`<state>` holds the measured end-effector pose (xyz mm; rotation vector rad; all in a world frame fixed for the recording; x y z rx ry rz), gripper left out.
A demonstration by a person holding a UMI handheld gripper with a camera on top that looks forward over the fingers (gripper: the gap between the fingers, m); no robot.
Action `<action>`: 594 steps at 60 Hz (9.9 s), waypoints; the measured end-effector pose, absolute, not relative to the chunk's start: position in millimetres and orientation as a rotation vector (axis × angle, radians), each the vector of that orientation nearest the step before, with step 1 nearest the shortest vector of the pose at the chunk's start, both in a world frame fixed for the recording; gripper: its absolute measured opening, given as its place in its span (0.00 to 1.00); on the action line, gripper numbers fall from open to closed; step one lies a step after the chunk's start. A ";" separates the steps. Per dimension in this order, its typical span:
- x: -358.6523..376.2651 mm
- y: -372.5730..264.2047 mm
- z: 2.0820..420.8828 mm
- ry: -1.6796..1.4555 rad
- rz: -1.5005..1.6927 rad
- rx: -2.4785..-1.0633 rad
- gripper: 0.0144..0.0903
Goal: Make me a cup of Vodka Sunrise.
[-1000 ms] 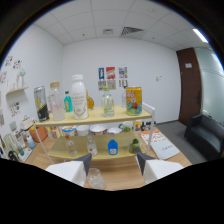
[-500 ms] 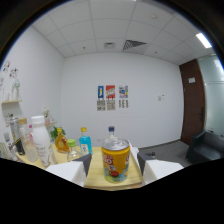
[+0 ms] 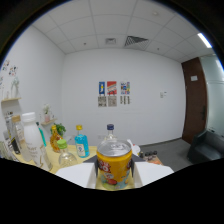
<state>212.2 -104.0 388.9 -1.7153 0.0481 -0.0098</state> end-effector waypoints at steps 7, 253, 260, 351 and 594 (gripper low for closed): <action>215.7 -119.0 399.2 0.058 -0.041 -1.701 0.48; 279.5 -239.5 42.1 0.099 -0.078 -2.075 0.80; 281.0 -249.1 61.8 0.134 -0.114 -2.070 0.93; -61.7 -107.8 189.0 -0.057 0.046 -1.926 0.49; 124.6 -98.2 364.1 0.051 0.002 -1.769 0.40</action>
